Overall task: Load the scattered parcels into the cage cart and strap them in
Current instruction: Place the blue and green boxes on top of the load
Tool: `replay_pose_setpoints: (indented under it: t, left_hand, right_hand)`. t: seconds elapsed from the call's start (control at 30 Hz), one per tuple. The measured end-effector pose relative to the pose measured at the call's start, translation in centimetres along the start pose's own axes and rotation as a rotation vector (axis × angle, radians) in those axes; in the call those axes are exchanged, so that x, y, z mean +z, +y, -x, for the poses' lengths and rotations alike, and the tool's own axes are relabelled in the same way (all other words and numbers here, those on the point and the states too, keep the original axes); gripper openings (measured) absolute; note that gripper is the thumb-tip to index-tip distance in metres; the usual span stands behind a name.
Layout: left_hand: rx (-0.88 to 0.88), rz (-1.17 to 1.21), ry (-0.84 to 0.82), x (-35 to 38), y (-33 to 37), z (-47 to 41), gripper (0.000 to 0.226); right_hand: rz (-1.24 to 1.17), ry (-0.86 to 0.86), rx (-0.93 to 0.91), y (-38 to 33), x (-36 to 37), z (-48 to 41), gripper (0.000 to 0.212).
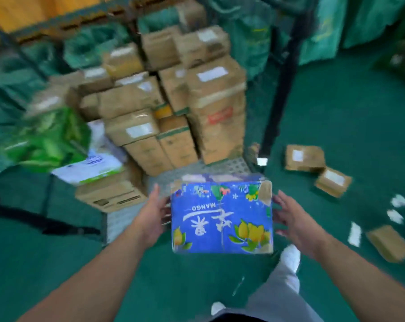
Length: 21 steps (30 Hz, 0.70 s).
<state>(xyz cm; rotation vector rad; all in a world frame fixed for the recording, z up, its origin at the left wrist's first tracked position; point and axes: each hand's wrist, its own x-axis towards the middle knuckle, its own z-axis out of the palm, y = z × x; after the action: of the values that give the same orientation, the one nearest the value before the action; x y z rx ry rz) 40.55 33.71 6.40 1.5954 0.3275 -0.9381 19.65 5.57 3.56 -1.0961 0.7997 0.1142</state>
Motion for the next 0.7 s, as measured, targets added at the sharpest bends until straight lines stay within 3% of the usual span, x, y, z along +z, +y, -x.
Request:
replay_pose_setpoints:
  t: [0.07, 0.13, 0.3, 0.43, 0.7]
  left_hand:
    - [0.085, 0.270, 0.057, -5.7, 1.2, 1.7, 0.075]
    - [0.122, 0.342, 0.183, -9.3, 1.3, 2.4, 0.071]
    - [-0.001, 0.284, 0.226, -14.2, 1.2, 0.9, 0.103]
    - [-0.015, 0.226, 0.149, -14.3, 3.1, -1.3, 0.084]
    - [-0.079, 0.235, 0.267, -15.0, 12.3, -9.8, 0.087]
  right_hand:
    - [-0.145, -0.018, -0.128, -1.6, 4.8, -1.5, 0.053]
    - [-0.160, 0.062, -0.135, -2.6, 7.8, -3.3, 0.047]
    - [0.086, -0.064, 0.108, -3.6, 13.5, -9.9, 0.070]
    - [0.235, -0.091, 0.156, -6.0, 16.8, -13.3, 0.065]
    - [0.255, -0.182, 0.191, -14.7, 21.3, -24.5, 0.062]
